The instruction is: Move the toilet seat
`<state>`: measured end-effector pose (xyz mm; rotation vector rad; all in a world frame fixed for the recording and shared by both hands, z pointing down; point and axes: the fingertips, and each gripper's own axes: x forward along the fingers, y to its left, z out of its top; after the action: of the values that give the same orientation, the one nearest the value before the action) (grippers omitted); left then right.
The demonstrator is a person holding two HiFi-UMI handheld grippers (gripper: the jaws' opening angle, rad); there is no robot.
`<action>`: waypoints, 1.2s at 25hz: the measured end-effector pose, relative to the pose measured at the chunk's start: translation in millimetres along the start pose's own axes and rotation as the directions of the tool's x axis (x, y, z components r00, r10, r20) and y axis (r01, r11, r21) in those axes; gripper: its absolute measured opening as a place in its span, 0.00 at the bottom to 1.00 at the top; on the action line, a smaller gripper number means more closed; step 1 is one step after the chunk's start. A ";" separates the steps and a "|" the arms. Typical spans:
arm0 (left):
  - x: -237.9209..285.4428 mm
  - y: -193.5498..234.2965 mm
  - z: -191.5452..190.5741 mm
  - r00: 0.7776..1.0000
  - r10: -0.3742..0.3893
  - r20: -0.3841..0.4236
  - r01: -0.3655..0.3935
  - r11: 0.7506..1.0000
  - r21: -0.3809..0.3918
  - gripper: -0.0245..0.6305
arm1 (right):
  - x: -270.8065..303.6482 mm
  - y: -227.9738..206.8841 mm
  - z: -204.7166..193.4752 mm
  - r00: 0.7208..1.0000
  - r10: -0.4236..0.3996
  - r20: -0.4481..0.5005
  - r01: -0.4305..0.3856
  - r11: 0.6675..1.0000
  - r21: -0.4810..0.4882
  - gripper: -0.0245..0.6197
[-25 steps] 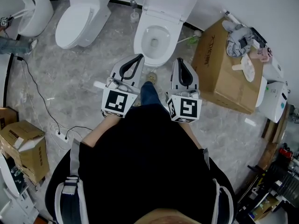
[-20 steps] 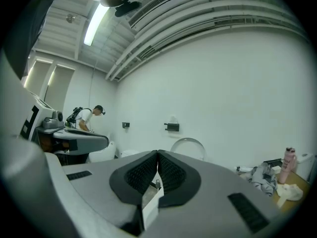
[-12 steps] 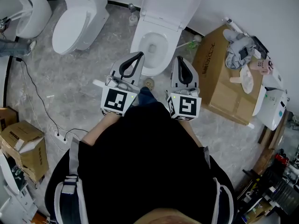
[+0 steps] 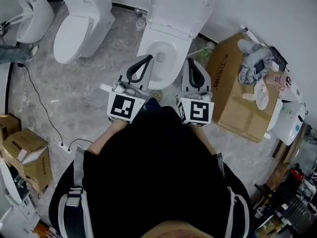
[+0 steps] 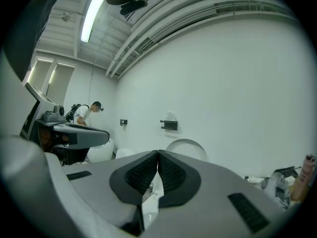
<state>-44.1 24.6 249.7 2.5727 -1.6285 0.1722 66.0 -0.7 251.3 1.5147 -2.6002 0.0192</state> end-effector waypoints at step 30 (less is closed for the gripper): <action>69.1 26.4 -15.9 0.967 -0.245 -0.066 0.247 0.969 0.020 0.05 | 38.5 -25.3 -28.1 0.978 -0.195 -0.072 0.198 0.980 0.032 0.07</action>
<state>-39.3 -46.2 275.9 2.7311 -1.2798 0.2551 72.1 -44.4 282.4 1.7456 -2.3996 0.1008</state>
